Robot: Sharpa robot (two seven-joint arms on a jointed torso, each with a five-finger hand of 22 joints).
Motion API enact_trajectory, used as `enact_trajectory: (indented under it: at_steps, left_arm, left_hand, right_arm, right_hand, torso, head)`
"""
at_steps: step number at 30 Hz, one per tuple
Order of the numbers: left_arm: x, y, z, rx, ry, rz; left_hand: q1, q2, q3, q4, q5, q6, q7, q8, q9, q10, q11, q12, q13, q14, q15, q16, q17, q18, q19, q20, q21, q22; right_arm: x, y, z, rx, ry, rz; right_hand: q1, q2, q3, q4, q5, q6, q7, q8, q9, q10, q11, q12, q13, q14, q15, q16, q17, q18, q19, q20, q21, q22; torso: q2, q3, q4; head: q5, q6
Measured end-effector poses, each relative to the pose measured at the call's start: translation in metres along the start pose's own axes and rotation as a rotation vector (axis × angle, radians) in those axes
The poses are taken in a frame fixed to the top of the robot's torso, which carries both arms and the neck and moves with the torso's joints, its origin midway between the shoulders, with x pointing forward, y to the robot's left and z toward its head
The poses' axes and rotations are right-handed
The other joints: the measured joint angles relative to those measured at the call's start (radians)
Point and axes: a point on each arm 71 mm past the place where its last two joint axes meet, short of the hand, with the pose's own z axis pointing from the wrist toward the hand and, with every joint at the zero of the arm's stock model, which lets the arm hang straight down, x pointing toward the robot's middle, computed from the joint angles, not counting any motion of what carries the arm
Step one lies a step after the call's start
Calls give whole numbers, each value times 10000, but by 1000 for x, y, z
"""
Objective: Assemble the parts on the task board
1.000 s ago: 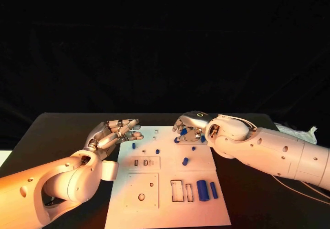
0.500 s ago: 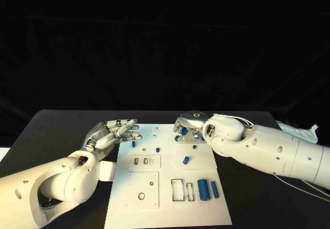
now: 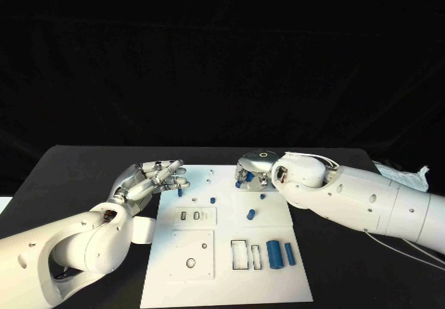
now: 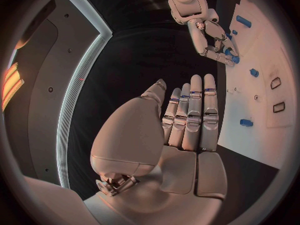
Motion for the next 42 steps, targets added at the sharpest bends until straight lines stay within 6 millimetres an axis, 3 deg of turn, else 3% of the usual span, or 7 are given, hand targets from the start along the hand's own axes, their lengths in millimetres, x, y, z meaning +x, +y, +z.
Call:
enact_trajectory:
  at_steps: [12, 19, 23, 25, 29, 31, 42]
  left_arm:
    - [-1, 1, 0, -64, -12, 8]
    - [-1, 1, 0, -95, -30, 19]
    - [-2, 1, 0, -113, -36, 23]
    - [-2, 1, 1, -121, -38, 25]
    - [-2, 1, 1, -144, -48, 30]
    - [-3, 1, 1, -158, -55, 34]
    - [-4, 2, 1, -225, -92, 53]
  left_hand:
    - [0, 0, 98, -98, 0, -37, 37, -39, 1, 0, 0, -39, 0, -1, 1, -39, 51, -3, 72, 0, -40, -10]
    - [39, -39, 135, -136, 0, -37, 37, -38, 1, 0, 0, -38, -1, -2, 1, -39, 77, -2, 71, -1, -39, -18]
    - [39, -39, 138, -139, 0, -37, 36, -39, 1, 0, 0, -39, -1, -2, 2, -44, 87, -3, 71, 0, -73, -18]
    - [39, -39, 167, -168, 0, -37, 37, -38, 2, 0, 0, -39, -1, -2, 2, -89, 96, -2, 71, 0, -77, -27]
    - [39, -39, 196, -197, 0, -37, 36, -79, 2, 0, 0, -96, -1, -2, 2, -93, 117, -2, 71, 0, -77, -27]
    - [78, -79, 196, -197, 0, -37, 36, -79, 2, -36, 36, -96, -1, -2, 2, -95, 129, -3, 71, 0, -77, -27]
    - [119, -39, 334, -278, 0, -74, 73, -78, 2, -36, 36, -96, -1, -3, 2, -138, 165, -3, 71, 0, -118, -39]
  right_arm:
    - [-1, 1, 2, -35, 81, 92]
    - [0, 2, 2, -38, 95, 165]
    - [0, 2, 1, -46, 40, 300]
    - [-1, 2, 1, -51, -23, 391]
    - [-3, 3, 1, -103, -335, 668]
    - [-5, 4, 0, -117, -569, 855]
    - [-12, 7, 3, 45, -1483, 1658]
  right_hand:
    - [35, -40, 198, 144, -116, 19, 10, -1, -4, 86, 16, 0, 1, 0, 0, 353, 348, 0, 0, 0, 520, 546]
    - [-11, -174, 287, 233, -172, 64, 20, -1, 0, 90, 16, 1, 3, 0, 1, 537, 528, -1, -35, 36, 778, 799]
    - [4, -179, 436, 380, -209, 489, -66, 123, 41, 559, -94, 98, 59, -4, -149, 988, 1045, -29, 203, -28, 1626, 1888]
    - [103, -108, 533, 398, -214, 647, -118, 183, 50, 766, -159, 113, 87, -1, -193, 1145, 1221, -166, 371, -39, 2017, 2397]
    - [238, 34, 701, 426, -187, 745, -107, 200, 47, 1099, -272, 163, 122, -15, -268, 1206, 1306, -165, 479, -79, 2530, 3045]
    - [288, 89, 727, 415, -164, 745, -107, 199, 33, 1234, -342, 163, 133, -3, -326, 1261, 1318, -314, 507, -108, 2689, 3232]
    - [304, 128, 783, 368, -162, 750, -111, 199, 18, 1425, -358, 162, 140, -17, -340, 1320, 1346, -314, 507, -108, 2873, 3464]
  torso:
    - [38, -17, 35]
    - [53, -23, 52]
    - [59, -29, 63]
    - [62, -28, 68]
    - [68, -34, 79]
    - [71, -39, 84]
    - [83, -58, 118]
  head:
    - [-14, 15]
    - [-29, 27]
    - [-37, 28]
    - [-38, 29]
    - [-47, 34]
    - [-53, 44]
    - [-55, 101]
